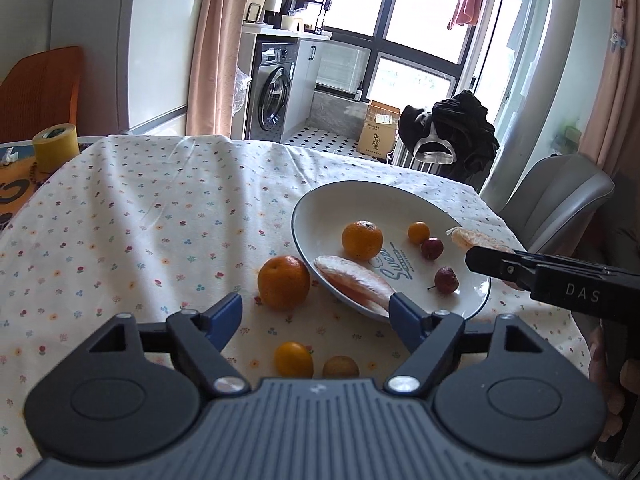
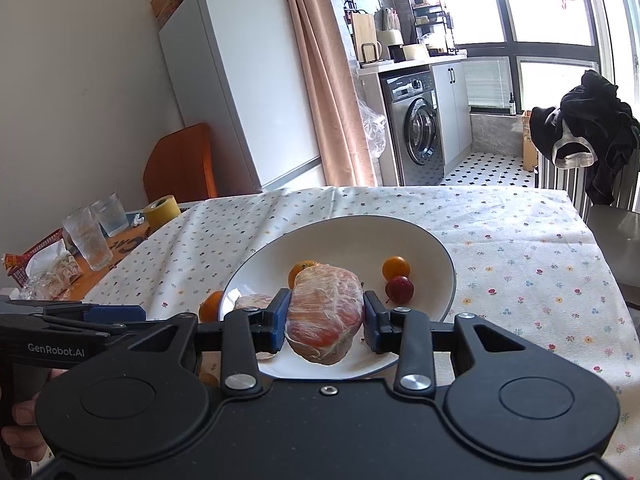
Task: Organize fruits
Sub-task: 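Carry the plum into the white bowl and release while the right tool releases the wrapped pomelo there, then move both open tools back toward the loose fruits on the cloth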
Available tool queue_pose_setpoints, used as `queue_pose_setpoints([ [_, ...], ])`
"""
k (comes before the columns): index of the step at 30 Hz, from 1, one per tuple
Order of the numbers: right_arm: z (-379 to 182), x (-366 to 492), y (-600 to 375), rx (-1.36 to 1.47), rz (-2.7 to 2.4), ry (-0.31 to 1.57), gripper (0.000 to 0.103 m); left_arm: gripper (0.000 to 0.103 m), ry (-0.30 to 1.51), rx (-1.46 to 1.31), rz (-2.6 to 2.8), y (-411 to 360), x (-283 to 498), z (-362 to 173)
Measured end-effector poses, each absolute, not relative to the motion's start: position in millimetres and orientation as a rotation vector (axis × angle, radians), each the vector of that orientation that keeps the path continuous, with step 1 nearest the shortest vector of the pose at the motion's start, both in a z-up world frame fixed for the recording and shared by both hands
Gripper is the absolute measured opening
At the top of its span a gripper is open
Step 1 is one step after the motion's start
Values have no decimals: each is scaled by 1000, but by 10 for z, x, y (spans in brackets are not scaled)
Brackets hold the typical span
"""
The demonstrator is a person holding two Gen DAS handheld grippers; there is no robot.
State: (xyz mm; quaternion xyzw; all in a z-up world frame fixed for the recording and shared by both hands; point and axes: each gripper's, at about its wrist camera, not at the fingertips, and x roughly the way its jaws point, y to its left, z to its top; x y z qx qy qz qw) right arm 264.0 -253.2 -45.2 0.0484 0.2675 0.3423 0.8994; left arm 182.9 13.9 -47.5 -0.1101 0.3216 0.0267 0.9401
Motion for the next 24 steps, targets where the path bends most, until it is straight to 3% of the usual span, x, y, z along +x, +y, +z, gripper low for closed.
queue_pose_setpoints([
  [3, -410, 2652, -2487, 105, 718, 539, 36, 81, 665, -235, 66, 197, 1787, -504],
  [5, -397, 2660, -2460, 114, 725, 537, 43, 81, 666, -241, 71, 226, 1765, -514],
  [8, -373, 2598, -2426, 98, 722, 515, 64, 81, 667, -256, 75, 282, 1716, -529],
  [24, -420, 2335, -2453, 91, 747, 564, 80, 82, 677, -275, 73, 334, 1488, -579],
])
